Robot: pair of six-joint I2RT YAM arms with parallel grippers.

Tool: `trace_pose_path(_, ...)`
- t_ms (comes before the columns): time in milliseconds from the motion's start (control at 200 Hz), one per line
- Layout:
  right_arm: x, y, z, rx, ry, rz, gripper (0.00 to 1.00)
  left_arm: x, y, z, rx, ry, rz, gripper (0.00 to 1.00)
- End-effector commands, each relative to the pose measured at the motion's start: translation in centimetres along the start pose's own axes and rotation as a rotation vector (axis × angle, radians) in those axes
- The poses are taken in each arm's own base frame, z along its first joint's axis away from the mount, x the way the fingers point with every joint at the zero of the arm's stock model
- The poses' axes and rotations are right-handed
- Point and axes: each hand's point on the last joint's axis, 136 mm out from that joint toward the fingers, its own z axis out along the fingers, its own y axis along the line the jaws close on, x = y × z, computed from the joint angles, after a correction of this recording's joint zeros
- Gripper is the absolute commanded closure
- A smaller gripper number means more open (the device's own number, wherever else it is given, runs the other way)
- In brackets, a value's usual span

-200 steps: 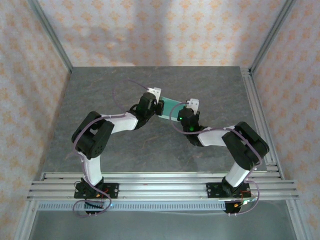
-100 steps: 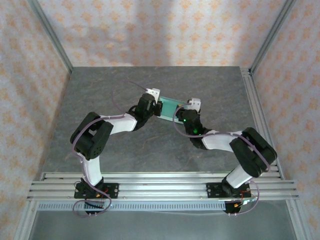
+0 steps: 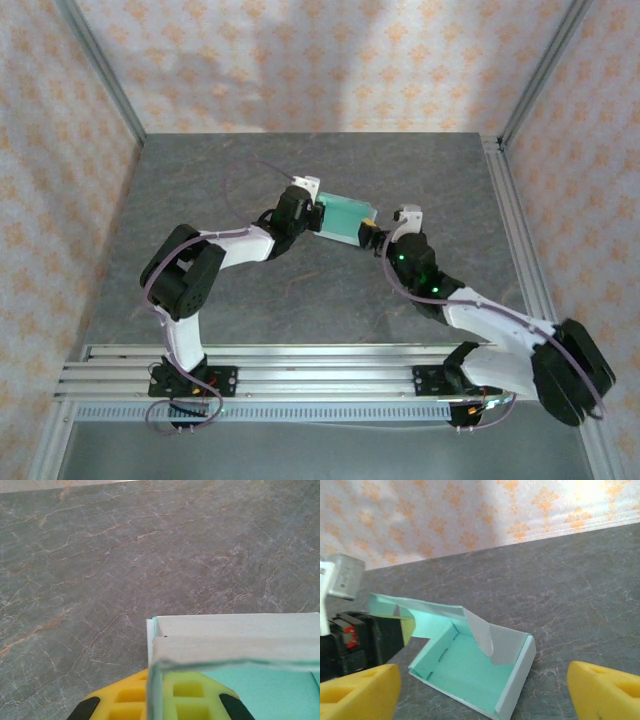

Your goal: Fold the paper box

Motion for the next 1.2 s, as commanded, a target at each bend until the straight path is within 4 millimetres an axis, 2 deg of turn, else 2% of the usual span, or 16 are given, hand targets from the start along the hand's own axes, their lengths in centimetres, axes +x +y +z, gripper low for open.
trace_pose_path(0,-1.3,0.6,-1.1,-0.015,0.028,-0.010,0.14,3.2,1.1,-0.3,-0.062,0.121,0.052,1.00)
trace_pose_path(120,-4.7,0.7,-0.9,0.044,0.018,0.049,0.15,3.3,1.2,-0.4,-0.068,0.123,0.063,1.00)
trace_pose_path(165,-5.8,0.0,-0.3,0.102,0.021,0.110,0.16,3.6,1.1,-0.5,-0.071,0.128,0.067,1.00)
trace_pose_path(265,-6.1,-1.9,1.9,0.186,0.133,0.323,0.18,4.0,1.1,-0.5,-0.071,0.136,0.077,1.00)
trace_pose_path(335,-5.2,-1.9,4.1,0.206,0.232,0.379,0.19,4.2,0.9,-0.5,-0.073,0.139,0.093,1.00)
trace_pose_path(470,-3.2,-1.8,7.5,0.237,0.364,0.381,0.19,4.7,0.6,-0.5,-0.076,0.149,0.109,1.00)
trace_pose_path(676,1.2,-1.9,10.5,0.230,0.491,0.431,0.19,5.3,0.5,-0.5,-0.076,0.170,0.119,1.00)
trace_pose_path(851,3.9,-2.2,11.2,0.231,0.529,0.485,0.19,6.1,0.2,-0.5,-0.061,0.199,0.115,0.96)
trace_pose_path(1196,6.0,-3.5,11.2,0.275,0.540,0.491,0.21,6.4,-0.2,-1.1,-0.038,0.226,0.093,0.74)
